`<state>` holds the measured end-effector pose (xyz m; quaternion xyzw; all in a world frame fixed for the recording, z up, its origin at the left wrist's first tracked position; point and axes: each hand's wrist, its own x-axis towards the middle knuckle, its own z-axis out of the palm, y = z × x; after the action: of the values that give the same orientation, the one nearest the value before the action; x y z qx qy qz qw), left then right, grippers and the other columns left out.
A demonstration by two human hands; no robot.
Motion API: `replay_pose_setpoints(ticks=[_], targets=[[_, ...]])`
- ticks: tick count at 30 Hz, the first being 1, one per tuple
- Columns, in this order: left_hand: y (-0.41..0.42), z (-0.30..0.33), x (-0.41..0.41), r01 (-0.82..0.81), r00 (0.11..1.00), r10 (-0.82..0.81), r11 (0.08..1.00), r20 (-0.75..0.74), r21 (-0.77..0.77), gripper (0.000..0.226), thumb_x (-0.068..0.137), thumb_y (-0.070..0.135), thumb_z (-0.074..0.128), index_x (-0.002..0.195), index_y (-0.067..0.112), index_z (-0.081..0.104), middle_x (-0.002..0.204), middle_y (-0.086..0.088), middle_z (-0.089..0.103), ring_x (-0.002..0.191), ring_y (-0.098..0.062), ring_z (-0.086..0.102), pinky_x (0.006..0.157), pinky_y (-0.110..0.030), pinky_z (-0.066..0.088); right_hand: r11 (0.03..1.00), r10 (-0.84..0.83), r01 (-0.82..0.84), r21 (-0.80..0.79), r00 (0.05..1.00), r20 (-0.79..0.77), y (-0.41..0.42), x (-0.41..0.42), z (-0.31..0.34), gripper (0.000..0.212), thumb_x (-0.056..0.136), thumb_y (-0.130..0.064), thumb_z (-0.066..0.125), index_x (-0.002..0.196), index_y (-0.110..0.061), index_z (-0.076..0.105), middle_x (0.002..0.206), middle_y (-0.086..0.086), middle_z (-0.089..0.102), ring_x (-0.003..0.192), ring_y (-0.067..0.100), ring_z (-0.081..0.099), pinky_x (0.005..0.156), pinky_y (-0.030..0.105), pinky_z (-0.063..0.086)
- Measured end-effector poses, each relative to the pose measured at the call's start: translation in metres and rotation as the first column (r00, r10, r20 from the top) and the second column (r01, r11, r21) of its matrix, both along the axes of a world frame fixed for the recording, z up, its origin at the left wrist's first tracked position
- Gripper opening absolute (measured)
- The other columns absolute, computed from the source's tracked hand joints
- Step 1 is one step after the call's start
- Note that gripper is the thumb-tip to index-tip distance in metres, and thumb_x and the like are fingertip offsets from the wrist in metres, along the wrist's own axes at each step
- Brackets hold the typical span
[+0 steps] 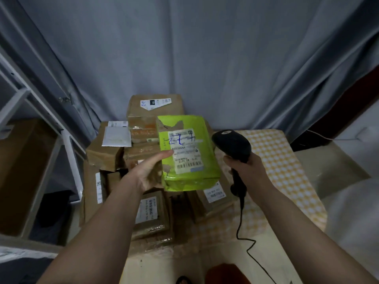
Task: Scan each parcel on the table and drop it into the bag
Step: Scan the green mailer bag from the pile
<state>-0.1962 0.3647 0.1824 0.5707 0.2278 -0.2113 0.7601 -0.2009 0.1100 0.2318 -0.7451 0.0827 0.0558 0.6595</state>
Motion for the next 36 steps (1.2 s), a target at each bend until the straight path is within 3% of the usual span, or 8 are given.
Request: replay_pose_setpoints(ticks=[6,10,12,18,22,25,32,36], targets=[[-0.073,0.0,0.026,0.159,0.987,-0.158,0.987,-0.041,0.031,0.056,0.065,0.051,0.074,0.109,0.018,0.07,0.115,-0.013,0.07,0.11,-0.033,0.065,0.096,-0.055,0.049,0.993,-0.094,0.096,0.065,0.995,-0.022,-0.046,-0.01,-0.004,0.021,0.083,-0.003,0.069,0.101,-0.014,0.066,0.097,0.01,0.071,0.093,0.029,0.067,0.084,0.043,0.053],[-0.128,-0.003,0.042,0.247,0.969,-0.247,0.969,-0.003,0.001,0.059,0.064,0.05,0.081,0.113,0.021,0.069,0.118,-0.008,0.07,0.113,-0.027,0.063,0.102,-0.047,0.047,0.968,-0.237,0.236,0.086,0.971,-0.003,-0.089,-0.016,-0.006,0.023,0.082,0.0,0.068,0.1,-0.014,0.066,0.1,0.011,0.07,0.1,0.031,0.066,0.091,0.045,0.051],[-0.158,0.0,0.046,0.312,0.95,-0.313,0.95,0.016,0.019,0.046,0.07,0.045,0.074,0.109,0.021,0.069,0.113,-0.005,0.071,0.11,-0.025,0.062,0.098,-0.043,0.049,0.949,-0.299,0.298,0.106,0.954,-0.003,-0.114,-0.017,-0.008,0.025,0.083,0.0,0.068,0.104,-0.013,0.065,0.098,0.007,0.071,0.097,0.027,0.067,0.088,0.041,0.053],[-0.257,-0.01,0.061,0.548,0.83,-0.554,0.832,-0.062,-0.084,0.073,0.061,0.041,0.085,0.126,0.019,0.06,0.125,-0.009,0.066,0.11,-0.031,0.065,0.085,-0.054,0.055,0.888,-0.441,0.441,0.133,0.897,-0.028,-0.204,-0.03,-0.014,0.022,0.084,0.0,0.066,0.099,-0.016,0.065,0.087,-0.002,0.071,0.079,0.013,0.068,0.067,0.02,0.053],[-0.345,-0.014,0.075,0.615,0.787,-0.614,0.789,-0.061,-0.015,0.085,0.049,0.046,0.086,0.126,0.02,0.061,0.125,-0.009,0.065,0.098,-0.028,0.065,0.068,-0.041,0.056,0.826,-0.545,0.548,0.131,0.836,-0.059,-0.278,-0.04,-0.014,0.019,0.084,0.0,0.066,0.099,-0.011,0.066,0.082,0.0,0.07,0.073,0.013,0.066,0.062,0.018,0.051],[-0.419,-0.013,0.082,0.68,0.732,-0.68,0.733,-0.047,-0.008,0.089,0.046,0.042,0.085,0.128,0.019,0.059,0.121,-0.009,0.066,0.091,-0.025,0.066,0.068,-0.041,0.055,0.769,-0.621,0.626,0.129,0.779,-0.082,-0.34,-0.05,-0.014,0.02,0.084,0.0,0.066,0.101,-0.012,0.065,0.082,-0.001,0.069,0.071,0.01,0.065,0.059,0.016,0.05],[-0.6,-0.015,0.085,0.82,0.572,-0.819,0.571,0.046,-0.037,0.085,0.056,0.038,0.088,0.133,0.026,0.052,0.128,-0.008,0.064,0.11,-0.032,0.064,0.075,-0.049,0.055,0.647,-0.747,0.755,0.104,0.656,-0.112,-0.5,-0.072,-0.018,0.022,0.083,-0.001,0.067,0.104,-0.009,0.066,0.089,0.005,0.073,0.081,0.02,0.07,0.068,0.028,0.056],[-0.687,-0.024,0.081,0.848,0.53,-0.845,0.528,0.074,-0.05,0.078,0.059,0.036,0.087,0.131,0.028,0.057,0.127,-0.006,0.065,0.114,-0.033,0.063,0.09,-0.056,0.051,0.612,-0.773,0.782,0.112,0.623,-0.12,-0.577,-0.085,-0.017,0.025,0.084,-0.001,0.067,0.108,-0.007,0.065,0.091,0.005,0.073,0.08,0.017,0.07,0.066,0.025,0.055]])
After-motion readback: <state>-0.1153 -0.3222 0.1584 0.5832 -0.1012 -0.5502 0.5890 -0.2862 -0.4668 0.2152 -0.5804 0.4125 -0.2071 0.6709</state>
